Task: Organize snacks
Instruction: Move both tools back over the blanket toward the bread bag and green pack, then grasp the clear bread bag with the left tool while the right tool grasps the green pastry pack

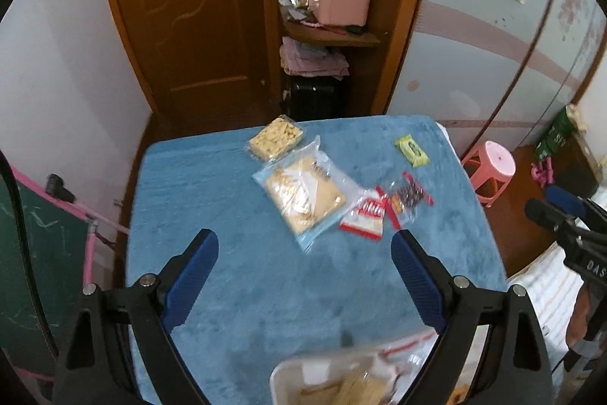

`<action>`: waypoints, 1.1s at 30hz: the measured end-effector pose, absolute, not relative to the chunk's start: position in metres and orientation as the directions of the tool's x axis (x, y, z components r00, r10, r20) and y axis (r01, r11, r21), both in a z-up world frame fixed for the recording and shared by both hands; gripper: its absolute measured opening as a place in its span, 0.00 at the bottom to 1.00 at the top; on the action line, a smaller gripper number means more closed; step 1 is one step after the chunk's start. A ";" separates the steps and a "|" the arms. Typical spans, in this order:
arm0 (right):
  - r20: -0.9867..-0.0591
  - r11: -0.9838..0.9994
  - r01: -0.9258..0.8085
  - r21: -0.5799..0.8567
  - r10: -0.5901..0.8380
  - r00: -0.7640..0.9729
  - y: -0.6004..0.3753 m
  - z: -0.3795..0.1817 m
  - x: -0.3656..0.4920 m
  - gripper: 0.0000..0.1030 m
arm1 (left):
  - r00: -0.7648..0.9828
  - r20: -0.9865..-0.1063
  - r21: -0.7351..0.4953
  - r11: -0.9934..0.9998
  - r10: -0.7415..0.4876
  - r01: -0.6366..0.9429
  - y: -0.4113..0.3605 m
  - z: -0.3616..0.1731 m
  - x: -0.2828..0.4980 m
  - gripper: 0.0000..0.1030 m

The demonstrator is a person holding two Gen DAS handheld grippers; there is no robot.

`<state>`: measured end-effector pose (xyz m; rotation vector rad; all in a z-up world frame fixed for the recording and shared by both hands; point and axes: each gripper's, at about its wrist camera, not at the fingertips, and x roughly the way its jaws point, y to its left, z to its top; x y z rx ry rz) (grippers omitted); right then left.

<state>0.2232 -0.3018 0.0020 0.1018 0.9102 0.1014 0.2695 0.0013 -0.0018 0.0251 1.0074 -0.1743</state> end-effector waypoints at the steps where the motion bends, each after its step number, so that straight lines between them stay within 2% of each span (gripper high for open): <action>1: -0.787 0.992 -0.038 0.123 0.121 0.605 -0.305 0.003 0.238 0.73 | 0.508 -0.851 -0.065 0.986 -0.135 0.153 0.000 -0.006 0.284 0.89; 8: -0.823 0.992 0.018 0.125 0.093 0.560 -0.337 -0.021 0.352 0.73 | 0.436 -0.894 -0.085 0.994 -0.105 0.065 -0.008 -0.052 0.377 0.89; 14: -0.874 0.989 0.027 0.146 0.116 0.472 -0.348 -0.086 0.416 0.73 | 0.318 -0.944 -0.104 0.993 -0.084 -0.047 -0.016 -0.129 0.432 0.89; 19: -0.913 0.991 -0.018 0.130 0.127 0.387 -0.334 -0.145 0.438 0.73 | 0.234 -0.970 -0.099 0.989 -0.071 -0.109 -0.021 -0.181 0.446 0.89; 25: -0.939 0.996 -0.029 0.089 0.094 0.330 -0.325 -0.192 0.458 0.73 | 0.207 -0.977 -0.069 0.989 -0.041 -0.131 -0.034 -0.209 0.454 0.90; 29: -0.948 0.995 -0.025 0.101 0.104 0.302 -0.324 -0.209 0.466 0.73 | 0.214 -0.977 -0.003 0.994 0.021 -0.111 -0.045 -0.214 0.456 0.98; 33: -0.950 0.996 -0.047 0.079 0.089 0.300 -0.322 -0.218 0.465 0.73 | 0.198 -0.979 0.021 0.992 0.046 -0.127 -0.044 -0.226 0.458 1.00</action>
